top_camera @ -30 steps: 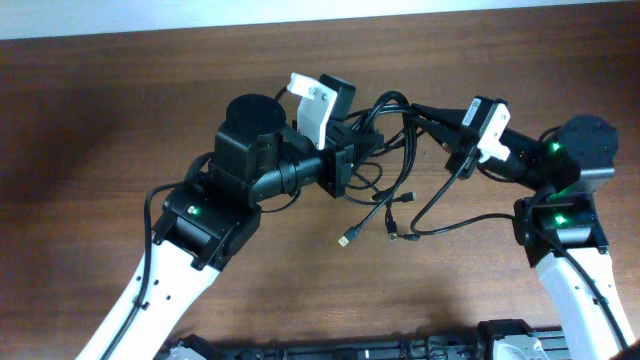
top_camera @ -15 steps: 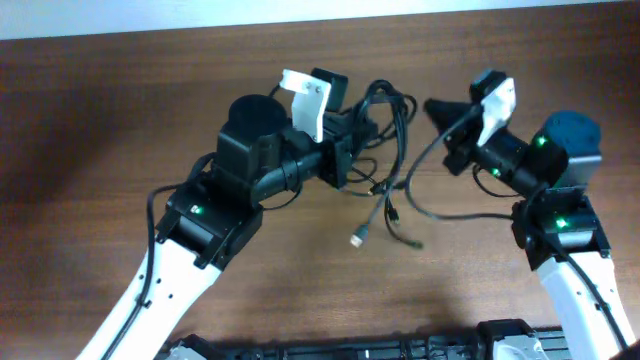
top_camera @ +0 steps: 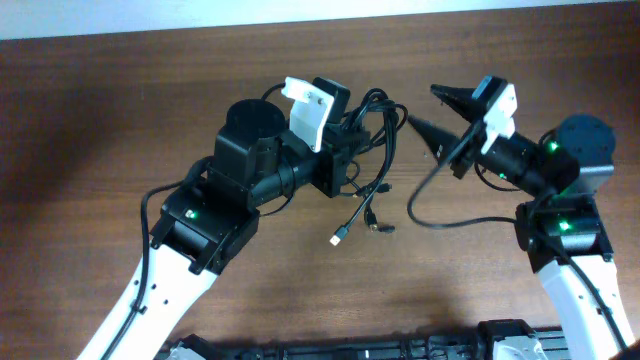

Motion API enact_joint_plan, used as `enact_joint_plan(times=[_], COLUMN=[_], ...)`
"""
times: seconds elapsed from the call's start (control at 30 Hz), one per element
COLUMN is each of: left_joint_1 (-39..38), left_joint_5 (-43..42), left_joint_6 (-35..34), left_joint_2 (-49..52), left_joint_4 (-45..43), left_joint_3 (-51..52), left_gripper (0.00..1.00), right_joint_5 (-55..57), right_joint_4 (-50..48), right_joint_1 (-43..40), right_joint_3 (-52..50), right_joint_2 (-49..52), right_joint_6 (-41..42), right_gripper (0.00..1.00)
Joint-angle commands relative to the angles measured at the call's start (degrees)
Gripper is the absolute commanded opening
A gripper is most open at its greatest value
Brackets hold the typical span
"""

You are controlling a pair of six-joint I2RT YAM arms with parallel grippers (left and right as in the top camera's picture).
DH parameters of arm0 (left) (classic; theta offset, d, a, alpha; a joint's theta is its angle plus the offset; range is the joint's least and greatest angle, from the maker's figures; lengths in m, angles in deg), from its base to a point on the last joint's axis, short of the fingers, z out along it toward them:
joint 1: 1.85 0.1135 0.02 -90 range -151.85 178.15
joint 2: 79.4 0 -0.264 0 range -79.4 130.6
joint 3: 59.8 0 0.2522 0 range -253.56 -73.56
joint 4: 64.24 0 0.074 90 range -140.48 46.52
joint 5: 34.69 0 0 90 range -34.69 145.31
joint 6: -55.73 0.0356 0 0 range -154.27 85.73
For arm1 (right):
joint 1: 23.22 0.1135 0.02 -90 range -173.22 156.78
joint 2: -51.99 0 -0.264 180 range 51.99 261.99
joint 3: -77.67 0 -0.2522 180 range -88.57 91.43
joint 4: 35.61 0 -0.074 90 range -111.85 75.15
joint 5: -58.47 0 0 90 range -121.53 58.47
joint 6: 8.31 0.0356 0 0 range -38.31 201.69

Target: Untangle cables

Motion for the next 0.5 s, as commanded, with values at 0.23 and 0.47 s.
enact_joint_plan(times=[0.23, 0.47], left_joint_1=[-0.5, -1.8], left_joint_5=[-3.7, -4.3], left_joint_6=[-5.6, -9.1], left_joint_2=[-1.3, -1.3], left_joint_4=[-1.8, -1.9], left_joint_3=[-1.4, -1.4], left_gripper=[0.00, 0.00], right_joint_5=[5.6, 13.0], right_joint_4=[-0.1, -0.1], right_joint_1=[9.9, 12.1], right_joint_3=[-0.1, -0.1], right_joint_2=[-1.8, -1.8], right_joint_6=[-16.8, -18.4], right_gripper=[0.67, 0.33])
